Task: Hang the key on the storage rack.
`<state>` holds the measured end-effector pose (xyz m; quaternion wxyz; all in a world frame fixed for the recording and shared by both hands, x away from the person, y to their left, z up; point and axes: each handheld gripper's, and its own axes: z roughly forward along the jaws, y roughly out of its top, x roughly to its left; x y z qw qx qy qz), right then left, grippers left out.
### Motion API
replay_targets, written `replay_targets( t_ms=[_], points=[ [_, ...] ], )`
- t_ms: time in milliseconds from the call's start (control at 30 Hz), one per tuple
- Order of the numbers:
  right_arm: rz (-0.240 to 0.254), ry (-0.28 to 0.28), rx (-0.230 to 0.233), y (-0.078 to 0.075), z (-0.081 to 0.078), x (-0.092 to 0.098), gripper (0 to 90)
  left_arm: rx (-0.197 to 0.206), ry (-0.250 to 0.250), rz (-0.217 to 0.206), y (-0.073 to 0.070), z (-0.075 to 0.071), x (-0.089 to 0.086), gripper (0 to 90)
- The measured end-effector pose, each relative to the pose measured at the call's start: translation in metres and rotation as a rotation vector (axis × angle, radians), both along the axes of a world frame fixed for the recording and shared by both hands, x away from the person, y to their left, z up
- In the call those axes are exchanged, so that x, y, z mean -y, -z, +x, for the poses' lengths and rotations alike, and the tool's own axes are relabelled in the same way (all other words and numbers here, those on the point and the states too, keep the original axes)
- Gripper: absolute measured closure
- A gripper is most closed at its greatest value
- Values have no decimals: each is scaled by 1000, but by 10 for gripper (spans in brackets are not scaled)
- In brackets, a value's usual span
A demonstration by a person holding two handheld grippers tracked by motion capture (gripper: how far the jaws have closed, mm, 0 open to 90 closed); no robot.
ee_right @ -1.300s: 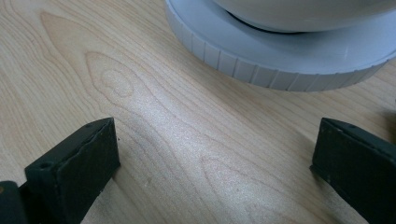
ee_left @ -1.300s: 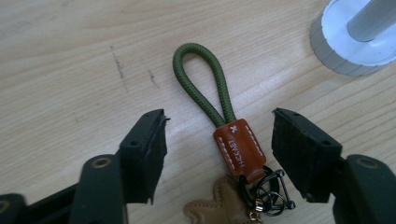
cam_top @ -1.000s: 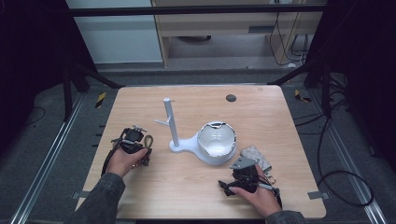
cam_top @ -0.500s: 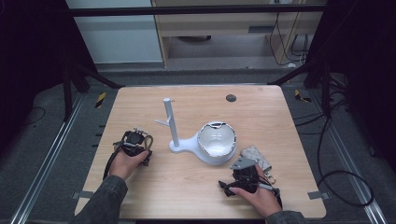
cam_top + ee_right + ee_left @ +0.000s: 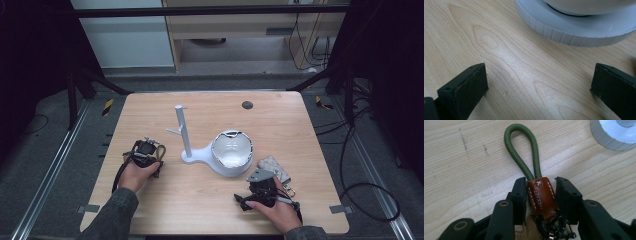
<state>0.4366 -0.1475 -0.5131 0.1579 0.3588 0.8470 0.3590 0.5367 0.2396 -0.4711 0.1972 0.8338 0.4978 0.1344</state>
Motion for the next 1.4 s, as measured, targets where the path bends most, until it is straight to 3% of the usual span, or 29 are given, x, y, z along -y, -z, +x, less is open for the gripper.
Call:
replay_targets(
  t_ms=[267,333,467,500,600,667,867,1200,1267,1400],
  points=[
    [-1,-2,0,0,0,0,6,15,34,1,1,-3,1,657],
    [-1,-3,0,0,0,0,6,37,34,-6,0,-5,-1,659],
    [-1,-3,0,0,-1,0,6,111,36,-48,-11,-16,-11,659],
    [-1,-3,0,0,-1,0,6,111,36,-48,-11,-16,-11,659],
    [-1,-4,1,0,-1,0,5,193,53,-99,-25,-34,-19,660],
    [-1,-4,2,0,-1,0,5,209,55,-111,-28,-39,-20,661],
    [0,-5,-1,0,-1,0,5,358,99,-181,-53,-74,-19,661],
    [0,-6,0,0,-1,0,4,460,146,-258,-70,-100,-7,661],
    [0,-6,0,0,-1,0,5,489,153,-294,-75,-109,-5,662],
    [0,-6,-1,0,-1,0,5,508,166,-325,-80,-116,-2,661]
  ],
)
